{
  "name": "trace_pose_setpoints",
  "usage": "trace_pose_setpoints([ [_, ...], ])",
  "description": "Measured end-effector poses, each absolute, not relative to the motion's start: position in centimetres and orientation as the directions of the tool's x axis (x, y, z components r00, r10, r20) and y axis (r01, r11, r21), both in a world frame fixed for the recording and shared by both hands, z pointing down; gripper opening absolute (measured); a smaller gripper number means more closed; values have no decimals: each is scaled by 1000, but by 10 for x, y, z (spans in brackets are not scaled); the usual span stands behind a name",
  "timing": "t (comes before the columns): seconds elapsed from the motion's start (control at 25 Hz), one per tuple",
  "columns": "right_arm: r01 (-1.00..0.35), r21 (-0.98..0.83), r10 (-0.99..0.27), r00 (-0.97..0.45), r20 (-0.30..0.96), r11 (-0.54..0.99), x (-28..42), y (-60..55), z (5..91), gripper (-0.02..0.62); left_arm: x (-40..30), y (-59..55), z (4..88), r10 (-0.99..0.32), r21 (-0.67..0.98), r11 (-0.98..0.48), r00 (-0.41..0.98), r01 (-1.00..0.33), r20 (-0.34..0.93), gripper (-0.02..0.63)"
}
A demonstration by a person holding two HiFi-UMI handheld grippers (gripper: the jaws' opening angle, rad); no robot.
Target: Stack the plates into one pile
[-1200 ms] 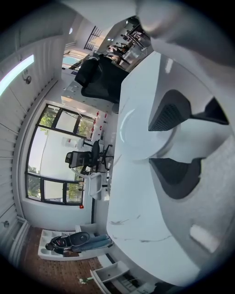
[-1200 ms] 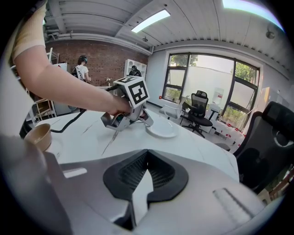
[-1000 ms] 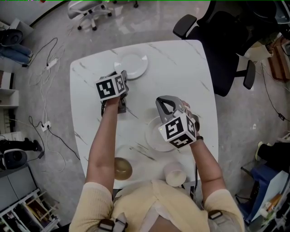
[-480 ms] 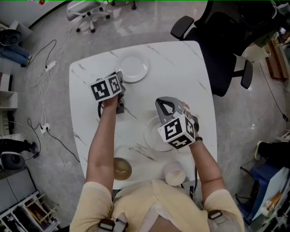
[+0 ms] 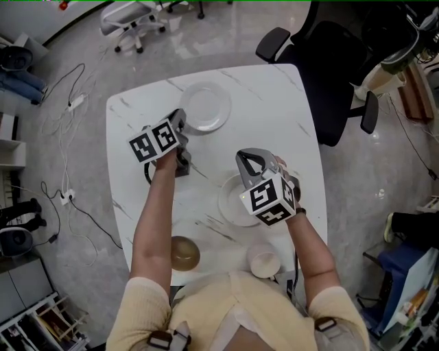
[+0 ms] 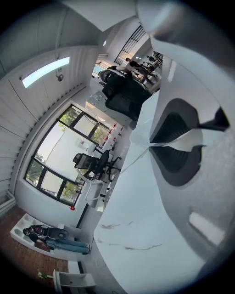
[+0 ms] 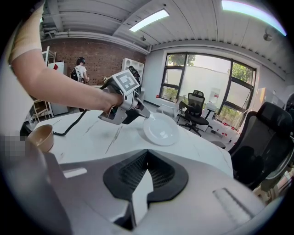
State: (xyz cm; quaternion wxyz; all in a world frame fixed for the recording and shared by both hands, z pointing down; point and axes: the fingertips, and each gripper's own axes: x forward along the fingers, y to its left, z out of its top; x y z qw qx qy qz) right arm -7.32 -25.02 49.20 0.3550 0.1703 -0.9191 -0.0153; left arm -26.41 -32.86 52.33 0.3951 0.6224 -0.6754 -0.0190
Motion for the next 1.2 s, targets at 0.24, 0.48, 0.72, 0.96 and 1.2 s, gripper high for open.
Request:
trace_pose_setpoints([
  [0.24, -316, 143, -331, -693, 641, 938, -69, -242, 485, 3, -251, -323, 501, -898, 616, 154, 151, -773, 414, 14],
  [0.48, -347, 120, -342, -696, 631, 930, -62, -235, 475, 3, -236, -316, 474, -928, 700, 76, 207, -710, 310, 9],
  [0.72, -385, 111, -365, -688, 628, 916, -51, -225, 466, 3, -226, -305, 454, -939, 746, 18, 244, -666, 241, 9],
  [0.96, -418, 116, -392, -672, 628, 901, -34, -217, 463, 3, -213, -297, 444, -939, 751, -23, 273, -659, 211, 9],
  [1.2, -449, 119, -417, -654, 631, 885, -18, -208, 462, 3, -194, -287, 426, -929, 750, -87, 326, -655, 177, 9],
])
